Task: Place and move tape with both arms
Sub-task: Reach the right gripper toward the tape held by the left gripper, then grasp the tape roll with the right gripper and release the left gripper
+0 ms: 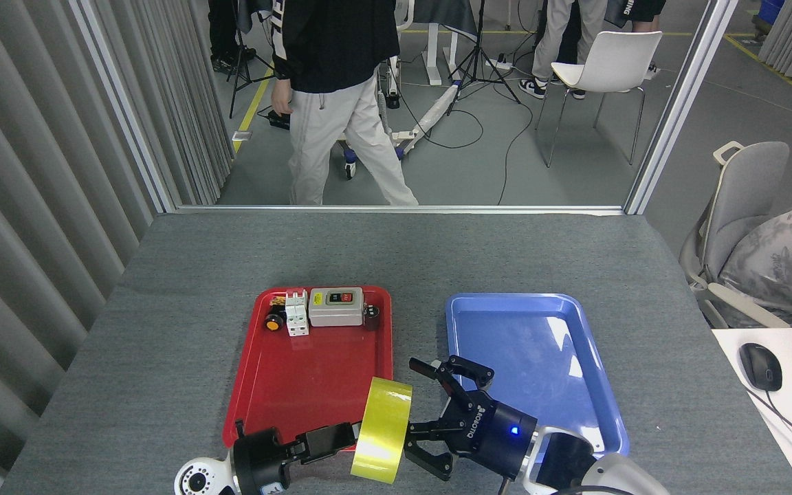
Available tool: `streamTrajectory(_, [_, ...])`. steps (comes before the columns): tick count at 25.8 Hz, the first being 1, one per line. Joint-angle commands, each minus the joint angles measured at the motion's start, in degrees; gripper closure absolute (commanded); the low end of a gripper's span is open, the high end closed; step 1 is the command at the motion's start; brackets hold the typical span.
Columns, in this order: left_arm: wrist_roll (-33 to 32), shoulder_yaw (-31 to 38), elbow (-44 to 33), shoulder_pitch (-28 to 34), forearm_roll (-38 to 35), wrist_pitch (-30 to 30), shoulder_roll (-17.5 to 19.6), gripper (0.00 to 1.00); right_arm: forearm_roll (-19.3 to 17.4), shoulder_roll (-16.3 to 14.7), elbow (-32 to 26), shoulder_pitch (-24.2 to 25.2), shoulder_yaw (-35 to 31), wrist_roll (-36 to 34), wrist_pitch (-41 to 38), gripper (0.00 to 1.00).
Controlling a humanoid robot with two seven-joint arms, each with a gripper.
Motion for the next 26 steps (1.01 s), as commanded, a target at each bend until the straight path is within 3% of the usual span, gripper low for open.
streamTrajectory(1, [0.09,0.00,0.00,0.00,0.02,-0.21,0.00,1.00,0.00,0.76,0.84,-0.62,0.16,0.32,-0.12,0.26])
streamTrajectory(6, [0.00,0.00,0.00,0.00,0.02,-0.39,0.00,1.00,0.00,1.11,1.63,-1.23,0.42,0.32,-0.56,0.43])
streamTrajectory(8, [0.09,0.00,0.00,0.09,0.02,-0.39,0.09,1.00,0.00,1.20,1.54,-1.32,0.42,0.32,-0.65,0.57])
streamTrajectory(10, [0.09,0.00,0.00,0.09,0.02,-0.47,0.09,1.00,0.00,1.47,1.54,-1.23,0.42,0.32,-1.09,0.65])
streamTrajectory(18, [0.09,0.09,0.18,0.35,0.02,-0.47,0.09,1.00,0.00,1.91,1.54,-1.32,0.42,0.32,-1.88,0.79])
streamTrajectory(21, [0.18,0.26,0.27,0.35,0.02,-0.56,0.09,1.00,0.00,1.91,1.63,-1.32,0.42,0.32,-1.79,0.79])
streamTrajectory(22, [0.35,0.44,0.53,0.35,0.02,-0.83,0.09,0.96,0.00,1.91,1.63,-1.32,0.42,0.32,-1.79,0.80])
streamTrajectory(24, [0.35,0.53,1.85,0.35,-0.34,-1.70,0.09,0.67,0.00,1.91,1.54,-1.32,0.42,0.32,-1.79,0.80])
streamTrajectory(26, [0.35,0.70,4.04,0.35,-0.60,-3.64,0.09,0.55,0.00,1.91,1.54,-1.32,0.42,0.32,-1.79,0.80])
